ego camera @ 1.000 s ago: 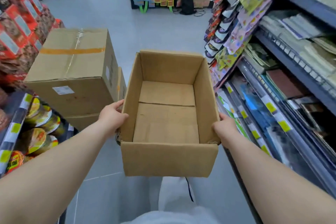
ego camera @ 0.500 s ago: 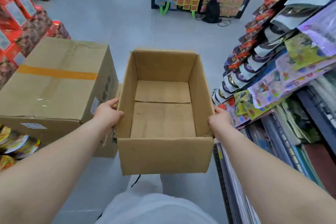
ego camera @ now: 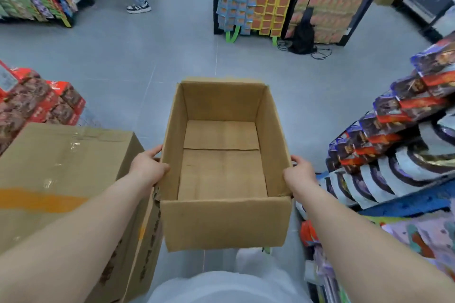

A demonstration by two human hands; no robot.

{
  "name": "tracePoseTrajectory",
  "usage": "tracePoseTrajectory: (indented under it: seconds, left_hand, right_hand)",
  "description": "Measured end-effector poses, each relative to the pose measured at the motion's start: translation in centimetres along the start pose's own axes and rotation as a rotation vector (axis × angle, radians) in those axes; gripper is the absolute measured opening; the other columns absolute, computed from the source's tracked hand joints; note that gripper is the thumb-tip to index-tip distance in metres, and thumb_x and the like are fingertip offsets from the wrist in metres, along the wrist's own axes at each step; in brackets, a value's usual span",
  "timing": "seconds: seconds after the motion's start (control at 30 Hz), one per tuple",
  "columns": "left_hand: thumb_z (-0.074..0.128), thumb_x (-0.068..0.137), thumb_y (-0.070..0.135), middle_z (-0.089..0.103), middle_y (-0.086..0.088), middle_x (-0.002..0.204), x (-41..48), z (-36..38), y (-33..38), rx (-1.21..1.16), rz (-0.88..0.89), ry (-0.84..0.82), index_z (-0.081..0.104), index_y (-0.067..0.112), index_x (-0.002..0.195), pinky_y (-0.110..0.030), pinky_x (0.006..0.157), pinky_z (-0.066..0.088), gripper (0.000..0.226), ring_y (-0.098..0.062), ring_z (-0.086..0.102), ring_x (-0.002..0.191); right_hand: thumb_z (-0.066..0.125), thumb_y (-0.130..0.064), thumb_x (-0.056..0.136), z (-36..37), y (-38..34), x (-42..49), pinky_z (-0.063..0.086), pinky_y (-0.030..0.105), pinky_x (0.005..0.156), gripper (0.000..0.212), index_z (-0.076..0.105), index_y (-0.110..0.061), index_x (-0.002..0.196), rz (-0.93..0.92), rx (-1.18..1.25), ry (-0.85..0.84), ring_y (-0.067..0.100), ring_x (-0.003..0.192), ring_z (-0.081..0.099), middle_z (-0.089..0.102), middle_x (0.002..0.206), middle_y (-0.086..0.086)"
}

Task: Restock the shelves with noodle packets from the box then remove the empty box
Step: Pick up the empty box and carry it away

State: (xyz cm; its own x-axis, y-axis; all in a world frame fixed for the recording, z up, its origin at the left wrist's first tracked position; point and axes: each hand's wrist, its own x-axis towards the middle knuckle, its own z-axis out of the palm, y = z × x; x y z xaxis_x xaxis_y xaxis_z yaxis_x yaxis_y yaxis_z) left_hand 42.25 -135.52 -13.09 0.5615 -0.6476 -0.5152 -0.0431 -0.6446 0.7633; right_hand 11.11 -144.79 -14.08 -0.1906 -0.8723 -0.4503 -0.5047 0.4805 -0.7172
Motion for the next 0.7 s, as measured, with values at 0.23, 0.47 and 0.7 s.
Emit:
tracePoseTrajectory:
  seconds: [0.23, 0.47, 0.7]
  left_hand:
    - [0.059, 0.083, -0.007, 0.064, 0.007, 0.085, 8.7, 4.2, 6.1, -0.129, -0.111, 0.161, 0.049, 0.030, 0.136, -0.039, 0.079, 0.056, 0.066, -0.022, 0.066, 0.081]
    - [0.060, 0.083, -0.003, 0.059, 0.009, 0.088, 13.4, 5.3, 10.4, -0.215, -0.208, 0.315, 0.045, 0.030, 0.139, -0.042, 0.083, 0.055, 0.067, -0.023, 0.064, 0.085]
    - [0.059, 0.086, -0.004, 0.059, 0.004, 0.085, 20.9, 2.2, 11.0, -0.346, -0.356, 0.424, 0.044, 0.032, 0.139, -0.041, 0.074, 0.057, 0.066, -0.023, 0.062, 0.078]
  right_hand:
    - [0.034, 0.003, 0.078, 2.4, -10.6, 15.6, 0.042, 0.025, 0.053, 0.046, 0.062, -0.019, 0.106, -0.106, -0.068, -0.195, 0.024, 0.073, 0.059, 0.064, 0.090, 0.000]
    - [0.036, 0.007, 0.081, 6.3, -21.5, 24.9, 0.054, 0.038, 0.071, 0.041, 0.054, -0.025, 0.100, -0.184, -0.187, -0.336, 0.025, 0.078, 0.060, 0.058, 0.083, -0.007]
    - [0.037, 0.006, 0.081, 16.4, -30.3, 30.3, 0.056, 0.039, 0.076, 0.042, 0.058, -0.023, 0.103, -0.312, -0.366, -0.505, 0.022, 0.076, 0.061, 0.061, 0.083, -0.007]
